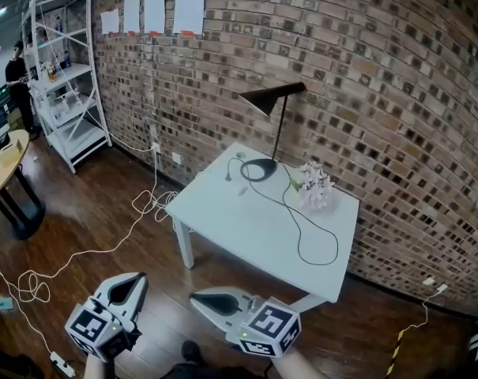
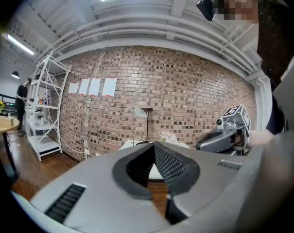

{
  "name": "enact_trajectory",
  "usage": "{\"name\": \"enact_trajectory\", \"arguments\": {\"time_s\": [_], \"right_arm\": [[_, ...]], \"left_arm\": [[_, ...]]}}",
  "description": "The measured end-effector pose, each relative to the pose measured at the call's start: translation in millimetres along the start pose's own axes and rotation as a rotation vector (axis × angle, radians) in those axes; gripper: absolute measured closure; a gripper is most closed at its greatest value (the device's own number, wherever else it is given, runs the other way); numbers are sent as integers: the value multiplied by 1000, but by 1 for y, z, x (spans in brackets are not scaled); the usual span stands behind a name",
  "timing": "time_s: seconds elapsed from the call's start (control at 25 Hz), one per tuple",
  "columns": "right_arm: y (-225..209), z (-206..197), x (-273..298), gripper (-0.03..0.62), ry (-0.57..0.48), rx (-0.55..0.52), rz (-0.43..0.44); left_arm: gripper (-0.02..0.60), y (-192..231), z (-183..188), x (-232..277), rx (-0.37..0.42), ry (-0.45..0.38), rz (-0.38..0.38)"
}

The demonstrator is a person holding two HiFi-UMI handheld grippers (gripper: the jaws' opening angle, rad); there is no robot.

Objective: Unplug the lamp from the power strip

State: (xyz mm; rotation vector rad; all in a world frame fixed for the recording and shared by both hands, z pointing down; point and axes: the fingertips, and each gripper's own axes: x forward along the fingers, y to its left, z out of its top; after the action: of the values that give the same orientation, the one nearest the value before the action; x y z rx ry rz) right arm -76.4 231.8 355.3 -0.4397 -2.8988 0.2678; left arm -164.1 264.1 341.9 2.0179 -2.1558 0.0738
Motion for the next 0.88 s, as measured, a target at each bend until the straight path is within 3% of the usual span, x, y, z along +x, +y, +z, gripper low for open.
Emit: {"name": "enact_trajectory", "arguments": {"time_s": [0.4, 0.72, 0.88], "right_arm": [[-26, 14, 65, 606, 33, -9, -44], [-41, 18, 74, 605, 43, -19, -115], [-55, 17, 66, 605, 34, 11, -143]], "left_arm": [[575, 75, -2, 13, -36, -12, -24], [575, 87, -1, 45, -12, -27, -125], [575, 76, 0, 61, -24, 5, -160]]}}
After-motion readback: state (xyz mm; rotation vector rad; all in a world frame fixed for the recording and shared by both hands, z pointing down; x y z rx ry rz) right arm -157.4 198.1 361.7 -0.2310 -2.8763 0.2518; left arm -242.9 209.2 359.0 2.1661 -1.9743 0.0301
